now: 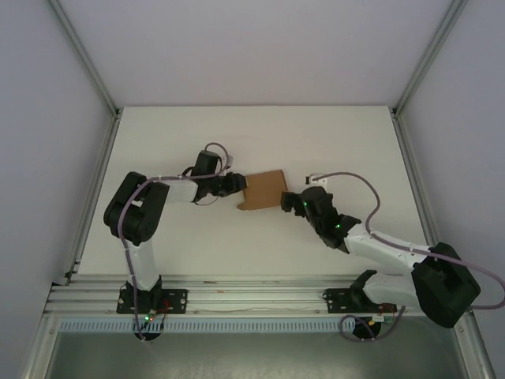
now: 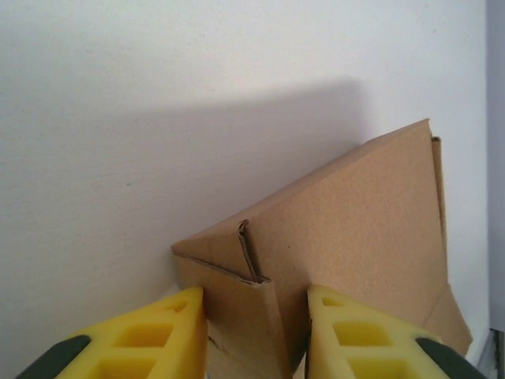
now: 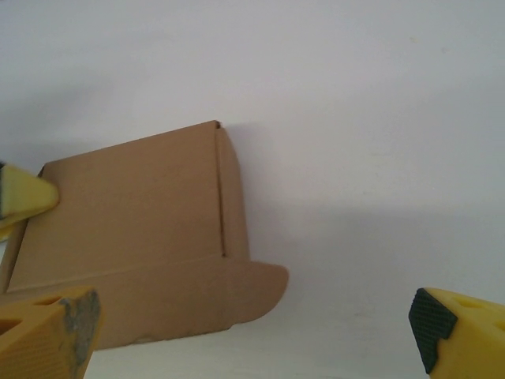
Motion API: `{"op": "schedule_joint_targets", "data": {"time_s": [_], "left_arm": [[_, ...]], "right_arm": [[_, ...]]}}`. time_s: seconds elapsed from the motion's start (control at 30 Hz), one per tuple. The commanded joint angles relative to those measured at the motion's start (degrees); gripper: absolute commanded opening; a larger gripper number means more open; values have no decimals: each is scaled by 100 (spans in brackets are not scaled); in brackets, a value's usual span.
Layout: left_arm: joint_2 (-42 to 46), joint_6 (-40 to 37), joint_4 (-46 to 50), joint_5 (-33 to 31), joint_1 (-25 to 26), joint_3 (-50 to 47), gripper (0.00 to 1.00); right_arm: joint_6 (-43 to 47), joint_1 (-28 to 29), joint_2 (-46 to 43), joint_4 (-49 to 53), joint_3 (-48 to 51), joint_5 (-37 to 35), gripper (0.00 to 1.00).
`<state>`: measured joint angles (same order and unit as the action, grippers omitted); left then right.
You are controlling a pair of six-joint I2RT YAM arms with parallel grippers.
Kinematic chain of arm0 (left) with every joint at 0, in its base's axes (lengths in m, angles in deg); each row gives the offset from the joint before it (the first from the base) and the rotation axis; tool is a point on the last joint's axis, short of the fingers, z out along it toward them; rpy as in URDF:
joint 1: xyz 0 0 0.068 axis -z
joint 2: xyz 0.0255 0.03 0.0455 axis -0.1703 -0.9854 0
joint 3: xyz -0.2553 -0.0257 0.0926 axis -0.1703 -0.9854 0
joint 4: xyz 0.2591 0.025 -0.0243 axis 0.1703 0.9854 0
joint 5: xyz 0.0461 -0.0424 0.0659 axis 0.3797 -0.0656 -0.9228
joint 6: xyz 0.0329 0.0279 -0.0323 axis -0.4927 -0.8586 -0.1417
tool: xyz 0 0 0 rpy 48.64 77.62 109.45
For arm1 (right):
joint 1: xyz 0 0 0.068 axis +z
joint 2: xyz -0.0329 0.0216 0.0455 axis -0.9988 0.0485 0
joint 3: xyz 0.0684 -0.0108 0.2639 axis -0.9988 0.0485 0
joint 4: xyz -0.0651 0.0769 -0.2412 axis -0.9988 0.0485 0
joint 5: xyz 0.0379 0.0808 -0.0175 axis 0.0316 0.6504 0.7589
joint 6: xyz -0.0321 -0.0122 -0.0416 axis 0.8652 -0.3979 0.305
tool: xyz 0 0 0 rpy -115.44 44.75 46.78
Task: Assemble paper box
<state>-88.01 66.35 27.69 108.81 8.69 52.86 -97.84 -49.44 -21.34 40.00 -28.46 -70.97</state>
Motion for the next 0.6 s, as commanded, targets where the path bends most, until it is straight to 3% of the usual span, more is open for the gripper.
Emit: {"op": "schedule_joint_targets", "data": {"time_s": [0.0,0.13,0.33,0.57], "left_arm": [[-210,196,-308,216,-123,-255,28],[-229,375,-645,383,-250,-445,18],[-240,510,-1013,540,-339,-678,18],[-201,342,-893,451,-383,-731,18]], "right_arm": [[-603,-350,169,495,-511,872,100],[-855,-692,551,675,-908,1600,100],[-1389,-1080,1581,599,-1456,3200,100],[-1786,-1246,2596,-80,-1826,4216,95]]}}
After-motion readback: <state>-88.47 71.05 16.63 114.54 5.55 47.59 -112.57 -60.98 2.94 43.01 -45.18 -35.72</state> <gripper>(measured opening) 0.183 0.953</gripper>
